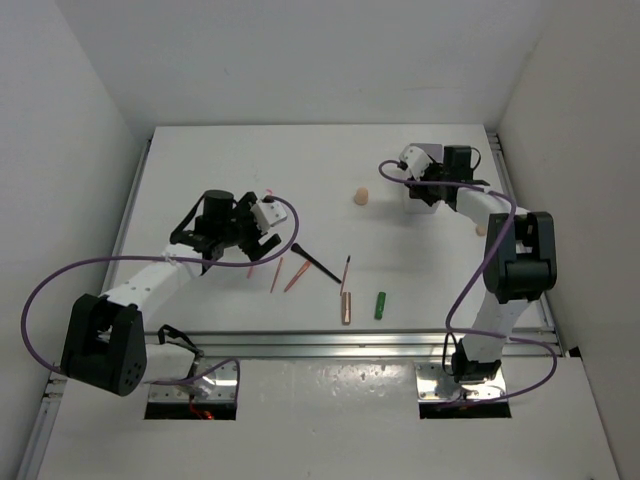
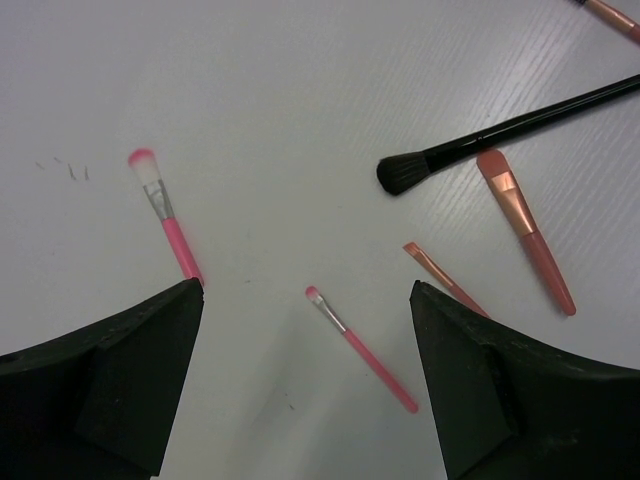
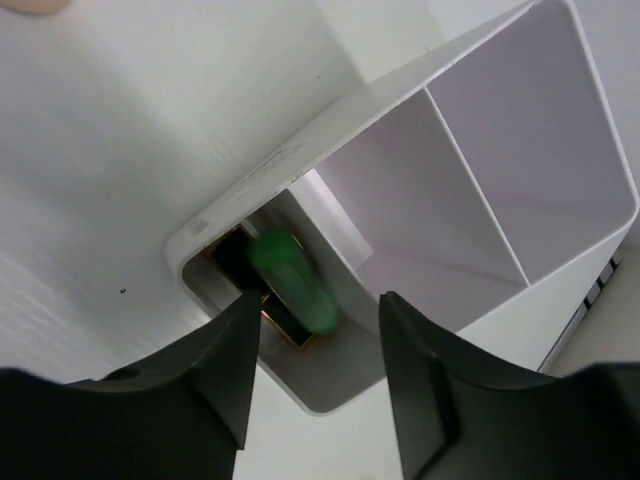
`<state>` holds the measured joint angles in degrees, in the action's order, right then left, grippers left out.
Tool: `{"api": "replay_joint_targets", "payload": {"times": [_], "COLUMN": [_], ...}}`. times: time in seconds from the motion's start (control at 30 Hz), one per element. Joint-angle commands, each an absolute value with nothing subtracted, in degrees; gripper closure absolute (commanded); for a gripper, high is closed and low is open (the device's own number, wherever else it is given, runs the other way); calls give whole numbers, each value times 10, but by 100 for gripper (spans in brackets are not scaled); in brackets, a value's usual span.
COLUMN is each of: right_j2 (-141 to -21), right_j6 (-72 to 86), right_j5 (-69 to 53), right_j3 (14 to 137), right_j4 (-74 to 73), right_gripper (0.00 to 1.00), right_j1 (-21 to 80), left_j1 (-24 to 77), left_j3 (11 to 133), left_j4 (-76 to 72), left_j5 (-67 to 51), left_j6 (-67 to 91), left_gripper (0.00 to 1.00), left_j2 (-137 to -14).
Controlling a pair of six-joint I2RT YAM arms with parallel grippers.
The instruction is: Organize the makeup
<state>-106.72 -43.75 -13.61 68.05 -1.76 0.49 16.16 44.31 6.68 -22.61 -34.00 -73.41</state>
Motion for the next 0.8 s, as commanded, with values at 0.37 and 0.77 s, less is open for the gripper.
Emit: {"api": "replay_joint_targets", "payload": {"times": [0.37,0.77], "right_j2": [-923,-686], "right_j6": [-238,296], "right_j5": [-140,70], "right_j3": [652,462], "right_j4": [-43,-283], "right_gripper": [13,31], "right_j1": [8,132], "left_j1": [185,337], "left_j3": [496,598], "left_j4": [126,170], "left_j5": [-314,-289], "left_j6": [-509,-313], "left_gripper": [10,28], "left_j2": [-743,-823]}}
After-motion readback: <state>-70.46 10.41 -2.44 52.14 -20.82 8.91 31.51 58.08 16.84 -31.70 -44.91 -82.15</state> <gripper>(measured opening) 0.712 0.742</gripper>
